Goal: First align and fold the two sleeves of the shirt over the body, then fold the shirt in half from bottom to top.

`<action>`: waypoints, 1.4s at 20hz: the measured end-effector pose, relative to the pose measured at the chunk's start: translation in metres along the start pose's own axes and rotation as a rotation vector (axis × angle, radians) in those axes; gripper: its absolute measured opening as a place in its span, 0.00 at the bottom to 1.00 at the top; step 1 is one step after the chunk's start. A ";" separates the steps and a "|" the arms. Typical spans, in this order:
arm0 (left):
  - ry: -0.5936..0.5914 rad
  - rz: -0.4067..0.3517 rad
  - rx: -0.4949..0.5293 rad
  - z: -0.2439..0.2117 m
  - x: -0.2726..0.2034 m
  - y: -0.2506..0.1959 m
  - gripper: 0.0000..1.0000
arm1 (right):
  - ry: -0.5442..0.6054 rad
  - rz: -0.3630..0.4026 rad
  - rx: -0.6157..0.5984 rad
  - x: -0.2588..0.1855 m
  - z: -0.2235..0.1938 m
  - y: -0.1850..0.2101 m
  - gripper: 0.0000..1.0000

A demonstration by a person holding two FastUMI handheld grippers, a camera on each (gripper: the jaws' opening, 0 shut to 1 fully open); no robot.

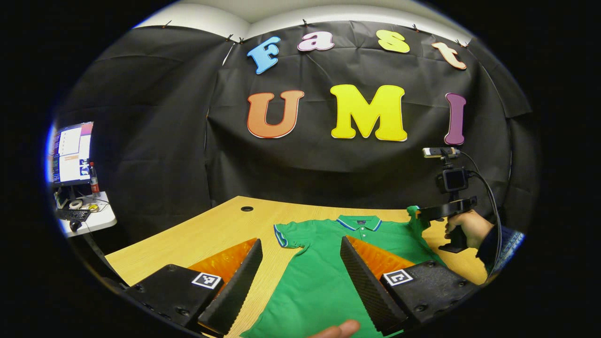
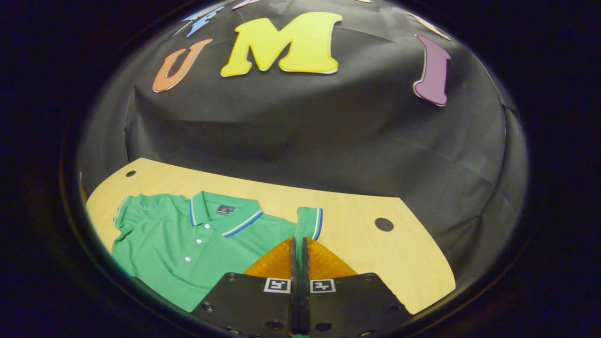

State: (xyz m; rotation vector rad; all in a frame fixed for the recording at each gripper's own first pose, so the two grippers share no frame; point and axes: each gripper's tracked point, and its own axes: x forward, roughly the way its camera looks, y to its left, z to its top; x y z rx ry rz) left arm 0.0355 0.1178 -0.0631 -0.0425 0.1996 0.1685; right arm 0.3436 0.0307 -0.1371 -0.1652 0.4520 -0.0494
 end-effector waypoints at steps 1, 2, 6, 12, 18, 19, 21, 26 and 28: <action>-0.002 0.004 0.004 0.000 0.000 0.001 1.00 | -0.019 0.038 0.004 -0.005 0.005 0.017 0.07; -0.003 0.005 0.008 0.001 0.001 0.001 1.00 | -0.030 0.078 0.015 -0.011 0.011 0.033 0.22; -0.004 0.009 0.017 0.000 0.002 0.001 1.00 | -0.106 0.093 0.029 -0.037 0.037 0.053 0.94; 0.003 0.005 0.031 -0.003 0.001 -0.004 1.00 | -0.264 0.105 -0.009 -0.141 0.077 0.054 0.95; 0.010 -0.009 0.047 -0.006 0.004 -0.005 1.00 | -0.382 0.100 -0.074 -0.246 0.045 0.043 0.96; 0.007 -0.011 0.049 -0.005 0.003 -0.005 1.00 | -0.384 0.119 -0.056 -0.262 0.035 0.044 0.96; 0.008 -0.016 0.047 -0.006 0.003 -0.006 1.00 | -0.369 0.139 -0.019 -0.289 0.008 0.035 0.96; -0.019 0.001 0.095 -0.003 0.000 -0.017 1.00 | -0.330 0.054 0.050 -0.324 -0.059 -0.007 0.95; -0.009 -0.029 0.086 -0.011 -0.002 -0.034 1.00 | -0.324 0.018 0.000 -0.330 -0.077 -0.022 0.95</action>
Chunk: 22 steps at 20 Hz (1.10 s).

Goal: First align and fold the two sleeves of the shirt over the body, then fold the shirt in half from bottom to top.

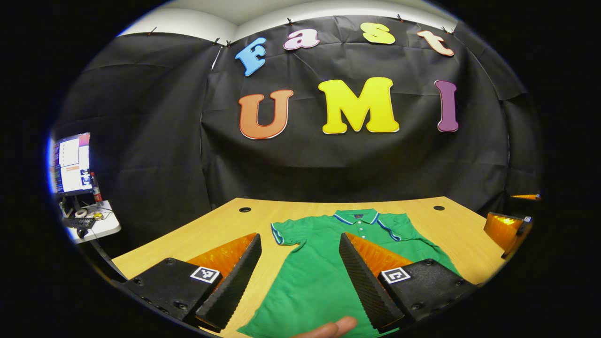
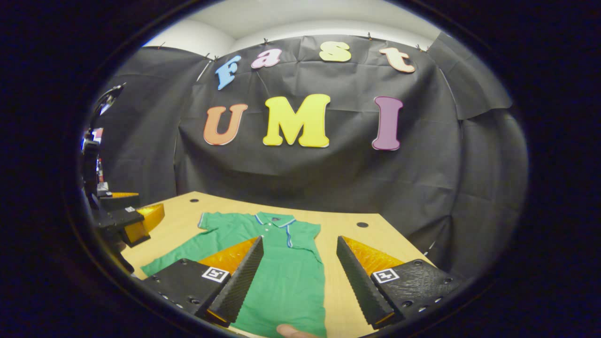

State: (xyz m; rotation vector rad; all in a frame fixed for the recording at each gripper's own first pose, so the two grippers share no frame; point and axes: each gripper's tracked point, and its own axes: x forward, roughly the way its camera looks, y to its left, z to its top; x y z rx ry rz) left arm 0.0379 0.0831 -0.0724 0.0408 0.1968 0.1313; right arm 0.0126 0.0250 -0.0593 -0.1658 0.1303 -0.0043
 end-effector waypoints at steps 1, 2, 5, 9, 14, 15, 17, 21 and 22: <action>0.003 -0.009 0.010 -0.002 -0.002 -0.010 1.00 | 0.005 0.005 -0.020 -0.006 -0.004 -0.004 0.95; 0.001 -0.018 0.035 -0.002 -0.004 -0.018 1.00 | 0.008 0.019 -0.013 -0.011 -0.008 -0.003 0.96; 0.006 -0.011 0.056 -0.011 -0.015 -0.030 1.00 | 0.010 0.087 0.058 -0.024 -0.011 -0.001 0.93; 0.017 -0.037 0.037 -0.007 -0.032 -0.042 1.00 | 0.002 0.078 0.098 -0.022 -0.014 -0.020 0.95; 0.012 0.045 -0.022 0.035 -0.008 -0.005 1.00 | 0.008 0.097 0.145 -0.020 -0.016 -0.033 0.95; 0.006 0.034 -0.032 0.045 0.004 -0.003 1.00 | 0.005 0.085 0.145 -0.020 -0.014 -0.038 0.94; 0.013 0.052 -0.049 0.052 0.032 0.008 1.00 | -0.002 0.070 0.134 -0.019 -0.015 -0.042 0.95; 0.022 0.100 -0.042 0.054 0.104 0.035 1.00 | -0.011 0.028 0.124 -0.016 -0.014 -0.055 0.95; 0.024 0.127 -0.049 0.052 0.123 0.045 1.00 | -0.013 0.021 0.122 -0.015 -0.016 -0.057 0.95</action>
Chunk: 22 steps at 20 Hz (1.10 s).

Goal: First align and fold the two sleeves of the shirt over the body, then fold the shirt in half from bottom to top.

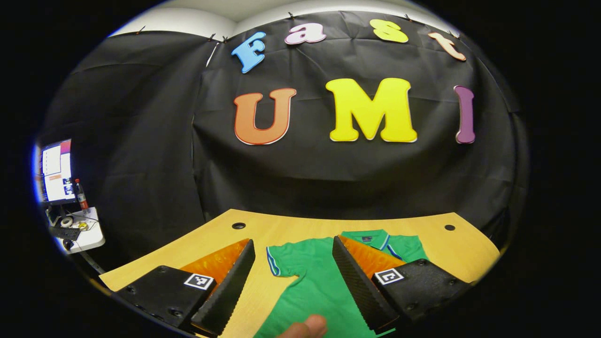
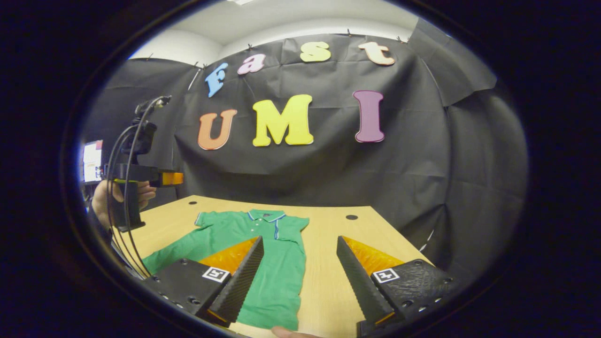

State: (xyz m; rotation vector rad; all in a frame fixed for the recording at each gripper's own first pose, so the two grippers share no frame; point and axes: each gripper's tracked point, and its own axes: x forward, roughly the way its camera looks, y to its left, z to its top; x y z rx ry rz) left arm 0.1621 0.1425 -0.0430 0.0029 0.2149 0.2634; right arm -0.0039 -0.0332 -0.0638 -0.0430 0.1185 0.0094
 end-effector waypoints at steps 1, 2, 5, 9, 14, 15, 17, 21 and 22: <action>-0.002 -0.001 0.002 -0.002 0.021 0.000 1.00 | 0.000 -0.003 -0.001 0.000 0.000 0.000 0.94; 0.003 -0.008 0.015 -0.008 0.040 -0.002 1.00 | 0.001 -0.007 -0.001 0.001 -0.001 -0.001 0.94; 0.092 -0.039 0.011 -0.044 0.086 -0.003 1.00 | -0.008 0.004 0.004 0.002 0.002 0.001 0.95; 0.184 -0.005 -0.014 -0.084 0.139 0.015 1.00 | 0.008 0.010 0.012 0.009 -0.006 -0.002 0.94; 0.333 0.037 -0.069 -0.137 0.174 0.033 1.00 | 0.041 0.014 0.005 0.018 -0.016 -0.002 0.95; 0.350 0.047 -0.087 -0.144 0.180 0.037 1.00 | 0.039 0.010 0.005 0.019 -0.016 -0.004 0.95; 0.389 0.063 -0.132 -0.160 0.190 0.039 1.00 | 0.043 0.011 0.006 0.021 -0.019 -0.004 0.95; 0.460 0.042 -0.143 -0.181 0.197 0.041 0.91 | 0.092 0.028 0.022 0.027 -0.033 0.000 0.95; 0.458 0.059 -0.110 -0.184 0.202 0.043 0.84 | 0.099 0.032 0.027 0.028 -0.035 0.001 0.95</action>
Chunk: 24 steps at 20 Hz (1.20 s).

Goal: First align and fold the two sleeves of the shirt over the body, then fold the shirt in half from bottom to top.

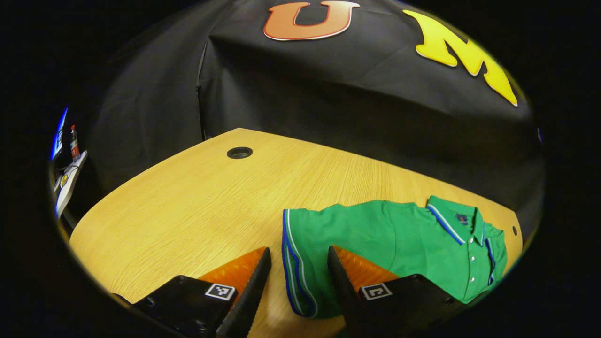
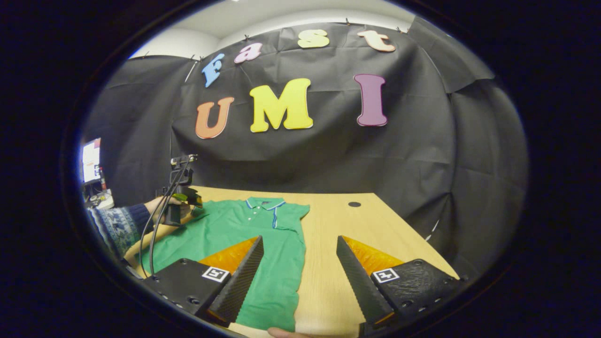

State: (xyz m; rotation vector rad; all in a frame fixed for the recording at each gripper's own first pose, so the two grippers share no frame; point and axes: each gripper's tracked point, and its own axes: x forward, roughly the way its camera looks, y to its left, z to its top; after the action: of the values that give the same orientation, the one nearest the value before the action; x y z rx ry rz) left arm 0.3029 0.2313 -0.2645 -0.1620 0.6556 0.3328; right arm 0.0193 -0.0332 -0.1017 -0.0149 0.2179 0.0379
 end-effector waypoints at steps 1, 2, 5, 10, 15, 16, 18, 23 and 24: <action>-0.007 0.025 0.027 0.002 0.004 0.001 0.82 | 0.000 0.000 -0.002 0.000 0.001 0.001 0.95; -0.005 0.034 0.044 0.002 0.003 -0.001 0.72 | -0.002 0.000 -0.009 0.000 0.001 0.000 0.95; -0.003 -0.016 0.072 0.004 0.005 -0.016 0.35 | 0.004 0.007 -0.016 0.002 -0.001 0.002 0.95; -0.006 -0.069 0.053 0.010 -0.002 -0.026 0.10 | 0.018 0.012 -0.012 0.002 -0.005 0.001 0.95; -0.060 -0.085 0.116 0.037 -0.024 -0.048 0.09 | 0.020 0.003 0.000 0.003 -0.004 -0.006 0.95; -0.070 -0.103 0.122 0.042 -0.029 -0.058 0.09 | 0.021 0.002 0.000 0.002 -0.005 -0.006 0.95; -0.085 -0.156 0.131 0.048 -0.040 -0.080 0.09 | 0.015 0.001 -0.003 0.002 -0.003 -0.006 0.95; -0.088 -0.171 0.224 0.047 -0.052 -0.109 0.09 | -0.008 -0.012 -0.005 0.000 0.002 -0.010 0.95; -0.089 -0.179 0.236 0.044 -0.053 -0.117 0.10 | -0.006 -0.011 -0.004 0.001 0.000 -0.010 0.95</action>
State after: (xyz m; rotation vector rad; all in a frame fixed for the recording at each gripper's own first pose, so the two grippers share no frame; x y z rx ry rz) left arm 0.3296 0.1196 -0.1925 0.0203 0.5829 0.0881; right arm 0.0206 -0.0427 -0.1013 -0.0197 0.2120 0.0273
